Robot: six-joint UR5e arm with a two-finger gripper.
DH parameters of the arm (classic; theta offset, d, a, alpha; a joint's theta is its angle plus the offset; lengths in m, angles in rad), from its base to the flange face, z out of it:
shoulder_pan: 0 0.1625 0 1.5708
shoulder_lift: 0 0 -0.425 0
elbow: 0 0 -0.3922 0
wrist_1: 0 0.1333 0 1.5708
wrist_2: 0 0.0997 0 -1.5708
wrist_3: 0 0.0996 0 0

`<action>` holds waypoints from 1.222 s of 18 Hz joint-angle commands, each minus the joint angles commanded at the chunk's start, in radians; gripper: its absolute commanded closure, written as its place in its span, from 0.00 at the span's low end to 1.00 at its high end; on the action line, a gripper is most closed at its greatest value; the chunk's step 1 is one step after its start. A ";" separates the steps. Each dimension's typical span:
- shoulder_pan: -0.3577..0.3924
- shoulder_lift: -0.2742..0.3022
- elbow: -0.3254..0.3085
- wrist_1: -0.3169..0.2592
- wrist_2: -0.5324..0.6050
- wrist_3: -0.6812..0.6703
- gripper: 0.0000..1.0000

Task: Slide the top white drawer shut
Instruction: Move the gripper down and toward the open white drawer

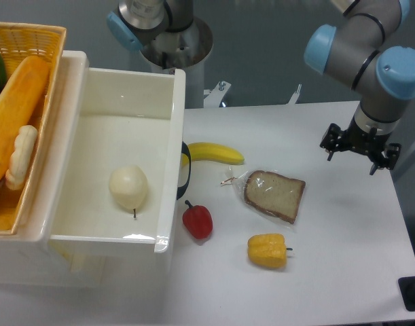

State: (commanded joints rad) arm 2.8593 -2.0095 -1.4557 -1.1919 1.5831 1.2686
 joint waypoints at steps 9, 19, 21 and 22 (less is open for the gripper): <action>-0.015 0.015 -0.073 0.023 -0.005 -0.058 0.00; -0.100 0.051 -0.114 0.029 0.012 -0.302 0.15; -0.130 0.054 -0.114 0.005 0.012 -0.362 0.38; -0.143 0.061 -0.114 -0.017 0.012 -0.392 0.45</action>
State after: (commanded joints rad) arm 2.7168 -1.9482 -1.5693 -1.2086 1.5953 0.8762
